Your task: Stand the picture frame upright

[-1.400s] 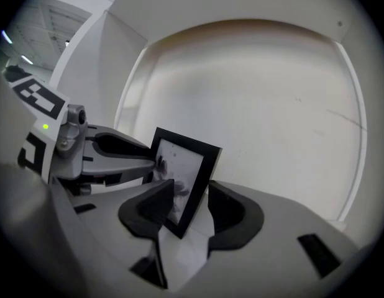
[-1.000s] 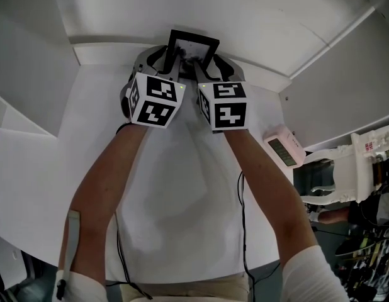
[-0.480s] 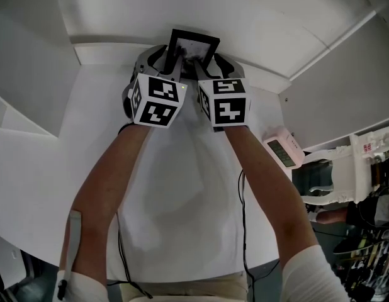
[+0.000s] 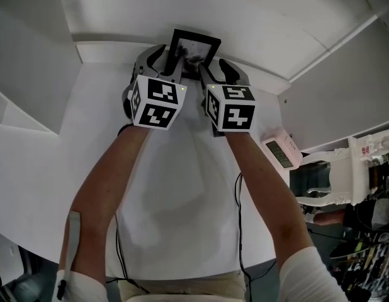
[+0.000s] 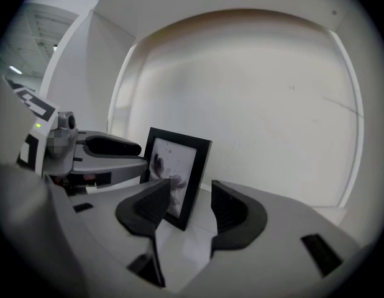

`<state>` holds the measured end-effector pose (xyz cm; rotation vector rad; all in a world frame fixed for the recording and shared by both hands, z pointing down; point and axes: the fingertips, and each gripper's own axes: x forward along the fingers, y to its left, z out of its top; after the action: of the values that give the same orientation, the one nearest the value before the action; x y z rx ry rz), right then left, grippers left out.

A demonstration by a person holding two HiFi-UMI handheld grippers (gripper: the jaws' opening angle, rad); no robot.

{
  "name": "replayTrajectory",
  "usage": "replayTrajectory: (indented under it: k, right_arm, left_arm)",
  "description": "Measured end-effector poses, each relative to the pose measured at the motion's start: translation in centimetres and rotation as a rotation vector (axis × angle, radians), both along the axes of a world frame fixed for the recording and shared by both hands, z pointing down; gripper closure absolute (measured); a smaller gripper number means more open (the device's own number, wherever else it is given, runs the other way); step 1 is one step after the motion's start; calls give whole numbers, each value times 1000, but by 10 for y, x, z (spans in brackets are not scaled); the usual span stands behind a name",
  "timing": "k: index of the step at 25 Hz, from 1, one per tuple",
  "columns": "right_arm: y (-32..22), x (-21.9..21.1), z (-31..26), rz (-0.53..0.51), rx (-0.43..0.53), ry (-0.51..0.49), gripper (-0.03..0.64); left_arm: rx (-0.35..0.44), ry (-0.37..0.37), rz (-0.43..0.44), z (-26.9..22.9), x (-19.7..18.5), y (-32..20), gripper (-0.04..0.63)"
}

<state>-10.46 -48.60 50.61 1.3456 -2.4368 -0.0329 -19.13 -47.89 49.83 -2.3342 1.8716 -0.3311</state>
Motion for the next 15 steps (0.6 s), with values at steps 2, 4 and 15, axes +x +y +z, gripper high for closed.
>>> replayTrajectory:
  k: [2,4,15]
  right_arm:
    - [3,8,2,15,-22,-37,402]
    - [8,13,6,25,-42,-57,412]
    - [73,11,16,-68,-170,-141,607]
  left_arm:
    - [5,25,3,-3,1,3,442]
    - [9,41,-3,-4,1,6,442]
    - [-160,92,4,14,-3,62,577]
